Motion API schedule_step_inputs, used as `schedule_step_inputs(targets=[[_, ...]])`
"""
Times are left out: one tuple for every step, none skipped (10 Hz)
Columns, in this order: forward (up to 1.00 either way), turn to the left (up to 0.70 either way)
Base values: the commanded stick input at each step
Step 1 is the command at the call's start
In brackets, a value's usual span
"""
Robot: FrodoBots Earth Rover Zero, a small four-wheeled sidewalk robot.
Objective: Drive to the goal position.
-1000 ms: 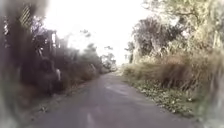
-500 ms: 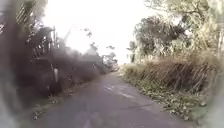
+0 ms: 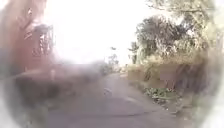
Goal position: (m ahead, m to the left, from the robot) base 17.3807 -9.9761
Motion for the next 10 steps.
schedule_step_inputs(targets=[[0.5,0.0],[0.5,0.0],[0.5,0.0],[0.5,0.0],[0.5,0.0],[0.5,0.0],[0.5,0.0],[0.5,0.0],[0.5,0.0],[0.5,0.0]])
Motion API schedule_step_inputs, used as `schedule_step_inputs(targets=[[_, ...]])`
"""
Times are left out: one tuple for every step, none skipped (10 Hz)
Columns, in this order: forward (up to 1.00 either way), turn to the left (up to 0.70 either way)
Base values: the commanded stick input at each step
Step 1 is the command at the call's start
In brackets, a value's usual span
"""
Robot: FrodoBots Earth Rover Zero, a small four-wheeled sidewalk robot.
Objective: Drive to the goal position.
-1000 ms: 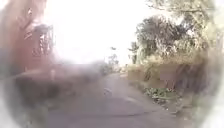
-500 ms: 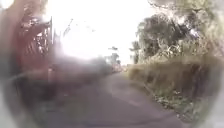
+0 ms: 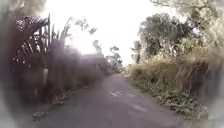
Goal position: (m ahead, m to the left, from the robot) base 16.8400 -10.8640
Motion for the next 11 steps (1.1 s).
schedule_step_inputs(targets=[[0.5,0.0],[0.5,0.0],[0.5,0.0],[0.5,0.0],[0.5,-0.16],[0.5,-0.5],[0.5,-0.5],[0.5,-0.5],[0.5,-0.5],[0.5,-0.5],[0.5,-0.34]])
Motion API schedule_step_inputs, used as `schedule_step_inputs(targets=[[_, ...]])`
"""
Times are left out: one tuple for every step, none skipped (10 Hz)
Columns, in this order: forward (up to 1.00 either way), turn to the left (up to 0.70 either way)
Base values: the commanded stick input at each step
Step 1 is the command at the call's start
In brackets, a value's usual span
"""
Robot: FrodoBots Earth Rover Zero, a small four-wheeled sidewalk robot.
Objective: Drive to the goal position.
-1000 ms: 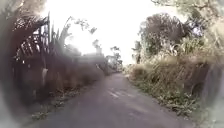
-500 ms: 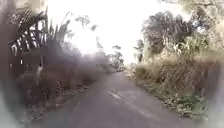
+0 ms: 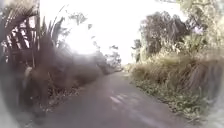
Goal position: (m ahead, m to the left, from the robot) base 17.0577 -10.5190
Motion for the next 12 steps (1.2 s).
schedule_step_inputs(targets=[[0.5,0.0],[0.5,0.0],[0.5,0.0],[0.5,0.0],[0.5,0.0],[0.5,0.0],[0.5,0.0],[0.5,0.0],[0.5,0.0],[0.5,0.0],[0.5,0.0],[0.5,0.0]])
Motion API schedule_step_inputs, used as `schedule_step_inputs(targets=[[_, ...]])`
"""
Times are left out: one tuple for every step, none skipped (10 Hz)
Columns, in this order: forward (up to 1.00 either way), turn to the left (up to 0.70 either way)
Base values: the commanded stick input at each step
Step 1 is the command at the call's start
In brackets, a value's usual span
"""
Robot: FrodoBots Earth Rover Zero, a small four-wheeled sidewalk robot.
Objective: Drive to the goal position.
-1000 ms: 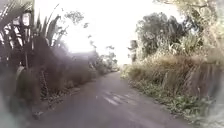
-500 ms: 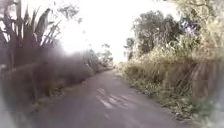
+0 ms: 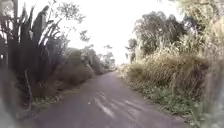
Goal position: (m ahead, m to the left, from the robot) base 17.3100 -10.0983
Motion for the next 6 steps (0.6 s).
schedule_step_inputs(targets=[[0.5,0.0],[0.5,0.0],[0.5,0.0],[0.5,0.0],[0.5,0.0],[0.5,0.0]])
